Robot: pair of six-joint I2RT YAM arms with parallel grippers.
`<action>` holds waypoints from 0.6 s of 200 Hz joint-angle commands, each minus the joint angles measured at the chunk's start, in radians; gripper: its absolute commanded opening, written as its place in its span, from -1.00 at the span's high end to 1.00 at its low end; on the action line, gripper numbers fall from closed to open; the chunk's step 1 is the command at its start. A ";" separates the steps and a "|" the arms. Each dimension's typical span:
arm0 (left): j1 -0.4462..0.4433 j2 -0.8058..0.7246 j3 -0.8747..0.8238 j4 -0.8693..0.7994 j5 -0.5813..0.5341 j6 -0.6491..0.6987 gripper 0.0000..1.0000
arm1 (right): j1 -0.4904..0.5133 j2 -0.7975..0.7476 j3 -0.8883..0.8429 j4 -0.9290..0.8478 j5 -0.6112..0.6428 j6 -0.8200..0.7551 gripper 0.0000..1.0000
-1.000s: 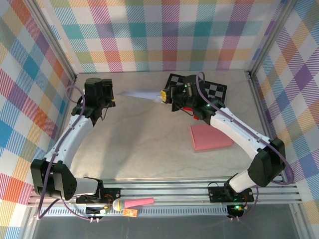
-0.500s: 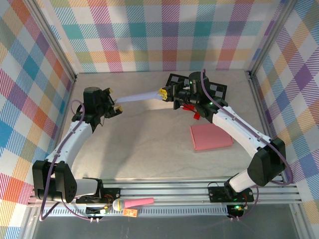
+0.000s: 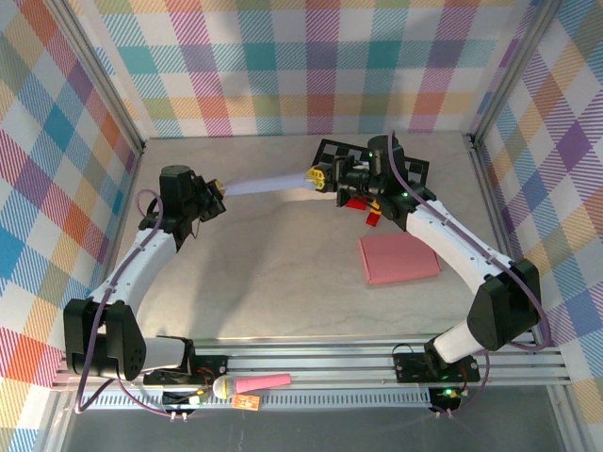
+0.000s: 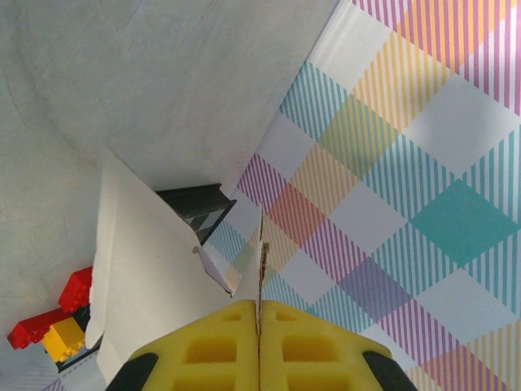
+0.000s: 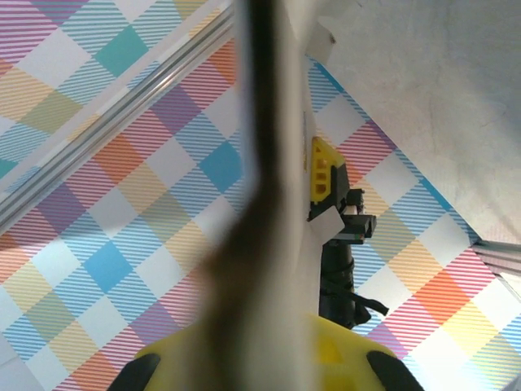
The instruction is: Fold the paper box
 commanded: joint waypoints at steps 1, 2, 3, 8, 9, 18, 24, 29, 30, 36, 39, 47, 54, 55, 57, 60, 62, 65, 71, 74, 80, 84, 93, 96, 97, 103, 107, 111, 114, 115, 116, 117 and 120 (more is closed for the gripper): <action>-0.007 -0.048 0.010 -0.011 -0.069 -0.077 1.00 | -0.015 -0.002 0.000 0.008 -0.006 -0.032 0.54; -0.007 -0.051 0.013 -0.016 -0.072 -0.077 1.00 | -0.015 -0.003 0.002 0.001 -0.004 -0.035 0.49; -0.007 -0.053 0.014 -0.019 -0.075 -0.077 1.00 | -0.015 -0.005 0.002 -0.004 0.000 -0.039 0.45; -0.012 -0.067 0.025 -0.061 -0.101 -0.077 1.00 | -0.012 -0.014 0.006 -0.037 0.020 -0.057 0.23; -0.014 -0.070 0.028 -0.072 -0.107 -0.077 1.00 | -0.012 -0.016 0.007 -0.041 0.026 -0.061 0.19; -0.033 -0.102 0.055 -0.169 -0.181 -0.079 1.00 | -0.002 -0.044 0.014 -0.104 0.079 -0.097 -0.10; -0.050 -0.124 0.075 -0.253 -0.241 -0.088 1.00 | 0.009 -0.069 0.018 -0.153 0.135 -0.118 -0.21; -0.069 -0.137 0.088 -0.300 -0.294 -0.098 1.00 | 0.025 -0.091 0.017 -0.184 0.187 -0.133 -0.29; -0.073 -0.139 0.091 -0.308 -0.304 -0.100 1.00 | 0.028 -0.097 0.016 -0.191 0.199 -0.135 -0.30; -0.094 -0.150 0.104 -0.352 -0.362 -0.114 1.00 | 0.052 -0.129 0.014 -0.224 0.270 -0.151 -0.36; -0.107 -0.154 0.111 -0.371 -0.384 -0.123 1.00 | 0.065 -0.144 0.012 -0.240 0.307 -0.155 -0.39; -0.143 -0.159 0.131 -0.425 -0.459 -0.153 1.00 | 0.112 -0.181 0.004 -0.278 0.407 -0.156 -0.45; -0.176 -0.163 0.141 -0.457 -0.524 -0.180 1.00 | 0.157 -0.210 -0.011 -0.298 0.484 -0.139 -0.50; -0.182 -0.162 0.143 -0.459 -0.537 -0.184 1.00 | 0.163 -0.213 -0.014 -0.300 0.494 -0.136 -0.50; -0.190 -0.160 0.145 -0.461 -0.557 -0.189 1.00 | 0.176 -0.220 -0.018 -0.304 0.511 -0.127 -0.51; -0.200 -0.156 0.147 -0.459 -0.580 -0.194 1.00 | 0.194 -0.228 -0.024 -0.311 0.533 -0.114 -0.53; -0.207 -0.153 0.148 -0.456 -0.591 -0.196 1.00 | 0.206 -0.234 -0.028 -0.317 0.545 -0.108 -0.54; -0.211 -0.149 0.149 -0.449 -0.599 -0.198 1.00 | 0.223 -0.240 -0.031 -0.327 0.561 -0.090 -0.56; -0.219 -0.137 0.152 -0.432 -0.606 -0.205 1.00 | 0.256 -0.252 -0.034 -0.347 0.588 -0.064 -0.62; -0.223 -0.129 0.150 -0.423 -0.608 -0.209 1.00 | 0.272 -0.257 -0.036 -0.358 0.599 -0.052 -0.63; -0.231 -0.115 0.150 -0.407 -0.612 -0.220 1.00 | 0.302 -0.265 -0.036 -0.375 0.625 -0.032 -0.63; -0.237 -0.107 0.151 -0.400 -0.617 -0.226 1.00 | 0.324 -0.271 -0.037 -0.385 0.643 -0.019 -0.63; -0.250 -0.091 0.158 -0.394 -0.632 -0.235 1.00 | 0.368 -0.278 -0.028 -0.417 0.677 0.003 -0.64; -0.254 -0.083 0.161 -0.393 -0.638 -0.234 1.00 | 0.380 -0.279 -0.021 -0.431 0.688 0.010 -0.65; -0.255 -0.082 0.163 -0.392 -0.642 -0.235 1.00 | 0.385 -0.279 -0.020 -0.435 0.692 0.012 -0.65; -0.263 -0.075 0.171 -0.390 -0.657 -0.232 1.00 | 0.408 -0.278 -0.013 -0.452 0.710 0.022 -0.64; -0.266 -0.070 0.178 -0.388 -0.662 -0.227 1.00 | 0.420 -0.275 -0.008 -0.453 0.722 0.024 -0.64; -0.269 -0.064 0.185 -0.388 -0.664 -0.224 1.00 | 0.432 -0.272 -0.005 -0.448 0.730 0.029 -0.65; -0.272 -0.059 0.188 -0.389 -0.665 -0.224 1.00 | 0.439 -0.269 -0.006 -0.443 0.732 0.034 -0.64; -0.272 -0.059 0.190 -0.389 -0.665 -0.224 1.00 | 0.441 -0.267 -0.005 -0.440 0.732 0.036 -0.65; -0.273 -0.057 0.191 -0.388 -0.666 -0.224 1.00 | 0.442 -0.266 -0.005 -0.439 0.732 0.040 -0.64; -0.274 -0.056 0.192 -0.387 -0.668 -0.224 1.00 | 0.444 -0.264 -0.005 -0.437 0.732 0.042 -0.64; -0.277 -0.054 0.194 -0.384 -0.671 -0.223 1.00 | 0.448 -0.260 -0.003 -0.430 0.730 0.049 -0.64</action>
